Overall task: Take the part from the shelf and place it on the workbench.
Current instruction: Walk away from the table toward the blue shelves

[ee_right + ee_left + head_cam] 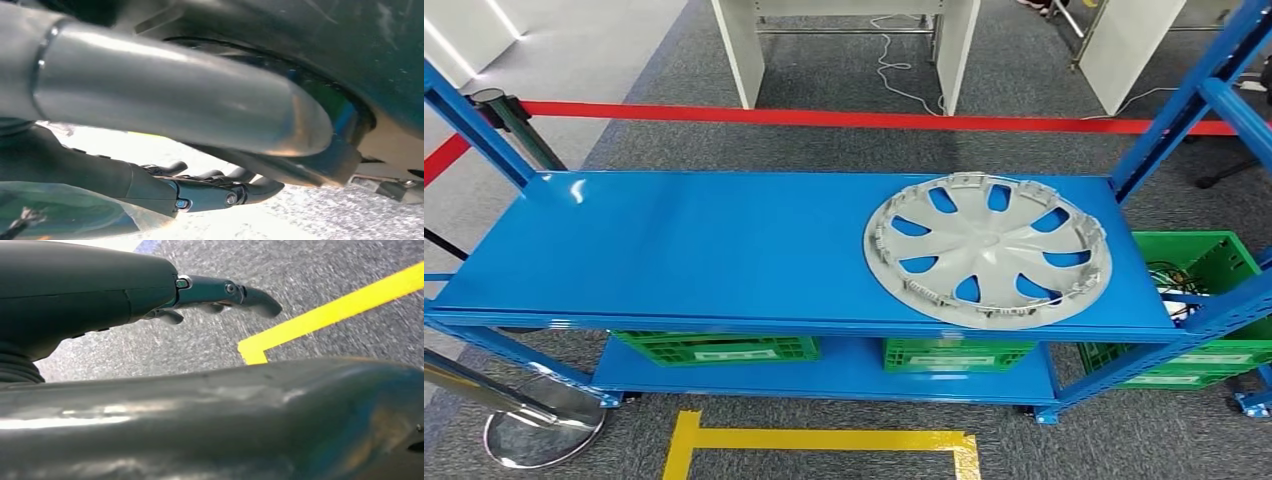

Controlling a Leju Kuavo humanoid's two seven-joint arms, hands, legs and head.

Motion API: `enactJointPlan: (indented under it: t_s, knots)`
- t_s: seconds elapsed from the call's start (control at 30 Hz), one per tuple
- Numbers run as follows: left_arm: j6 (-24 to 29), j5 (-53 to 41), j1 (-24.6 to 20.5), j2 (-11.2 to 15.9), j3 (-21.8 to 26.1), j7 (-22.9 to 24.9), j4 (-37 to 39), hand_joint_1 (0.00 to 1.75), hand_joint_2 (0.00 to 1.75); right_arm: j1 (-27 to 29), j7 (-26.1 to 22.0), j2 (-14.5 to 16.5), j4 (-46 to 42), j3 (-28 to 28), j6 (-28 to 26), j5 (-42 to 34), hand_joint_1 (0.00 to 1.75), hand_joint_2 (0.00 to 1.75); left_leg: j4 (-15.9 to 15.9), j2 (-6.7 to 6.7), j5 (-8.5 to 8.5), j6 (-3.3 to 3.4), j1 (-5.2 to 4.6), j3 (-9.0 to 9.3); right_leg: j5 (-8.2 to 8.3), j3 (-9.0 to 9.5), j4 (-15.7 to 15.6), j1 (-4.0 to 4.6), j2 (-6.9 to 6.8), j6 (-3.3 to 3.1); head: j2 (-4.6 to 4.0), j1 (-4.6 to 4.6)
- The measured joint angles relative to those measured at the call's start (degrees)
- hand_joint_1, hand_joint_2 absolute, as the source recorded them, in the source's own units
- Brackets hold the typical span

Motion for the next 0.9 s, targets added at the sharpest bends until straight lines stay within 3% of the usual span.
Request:
enactJointPlan:
  t_s: [0.07,0.13,0.47,0.6,0.9]
  knots:
    - [-0.1,-0.1,0.0,0.0,0.0,0.5,0.0,0.0,1.75,-0.2,1.3,0.2,0.0,0.0,-1.2,-0.3,0.0,1.75,-0.7,0.0,-0.11,-0.66,-0.04,0.21,-0.03,-0.15,0.0,0.02,-0.13,-0.01,0.0,0.03]
    - [-0.2,0.0,0.2,-0.1,0.1,0.7,0.0,0.0,1.75,-0.3,2.3,0.2,0.0,0.0,-1.9,-0.5,0.0,1.75,-0.8,-0.06,-0.11,-1.04,-0.08,0.21,0.07,-0.03,-0.2,-0.06,-0.16,-0.04,0.0,0.03]
    - [-3.9,11.7,2.6,1.6,-1.7,0.0,-1.8,0.0,1.75,1.5,2.1,-0.7,-2.9,-4.9,-3.1,0.5,0.0,1.75,-0.8,-0.04,-0.46,-0.24,-0.18,0.58,0.15,0.04,-1.0,-0.19,-0.1,0.69,0.0,0.03]
    - [-6.1,18.6,4.2,2.8,-3.8,-0.7,-3.7,0.0,0.0,3.2,0.9,-1.7,-5.1,-8.5,-3.1,1.2,0.0,1.75,-0.8,-0.04,-0.54,-0.13,-0.2,0.67,0.1,0.24,-1.0,-0.24,-0.12,0.76,0.0,0.02]
    - [-11.1,34.1,7.6,5.3,-8.3,-2.3,-7.8,0.0,0.0,6.4,-1.8,-3.7,-9.8,-16.1,-2.4,2.9,0.0,1.75,-0.8,-0.05,-0.71,-0.09,-0.19,0.85,-0.17,0.31,-1.0,-0.22,-0.21,0.9,0.0,0.01]
